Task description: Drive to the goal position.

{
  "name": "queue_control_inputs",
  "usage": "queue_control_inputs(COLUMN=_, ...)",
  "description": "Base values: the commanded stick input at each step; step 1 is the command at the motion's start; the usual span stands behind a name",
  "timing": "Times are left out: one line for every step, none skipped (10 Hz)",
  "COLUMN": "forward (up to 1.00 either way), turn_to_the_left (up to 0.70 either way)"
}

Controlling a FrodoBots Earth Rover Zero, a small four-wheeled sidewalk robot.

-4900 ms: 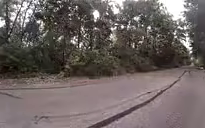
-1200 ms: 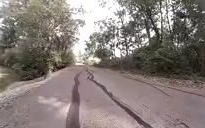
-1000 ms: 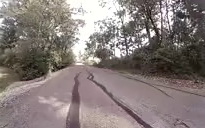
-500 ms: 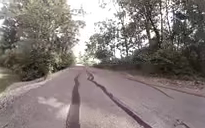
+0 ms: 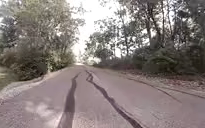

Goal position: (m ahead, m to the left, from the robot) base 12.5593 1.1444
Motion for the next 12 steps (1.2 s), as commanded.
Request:
queue_control_inputs(forward=0.70, turn_to_the_left=0.00)
queue_control_inputs(forward=0.70, turn_to_the_left=0.00)
queue_control_inputs(forward=0.70, turn_to_the_left=0.00)
queue_control_inputs(forward=0.70, turn_to_the_left=0.00)
queue_control_inputs(forward=0.70, turn_to_the_left=0.00)
queue_control_inputs(forward=0.70, turn_to_the_left=0.00)
queue_control_inputs(forward=0.70, turn_to_the_left=0.00)
queue_control_inputs(forward=0.70, turn_to_the_left=0.00)
queue_control_inputs(forward=0.70, turn_to_the_left=0.00)
queue_control_inputs(forward=0.70, turn_to_the_left=0.00)
queue_control_inputs(forward=0.70, turn_to_the_left=0.00)
queue_control_inputs(forward=0.70, turn_to_the_left=0.00)
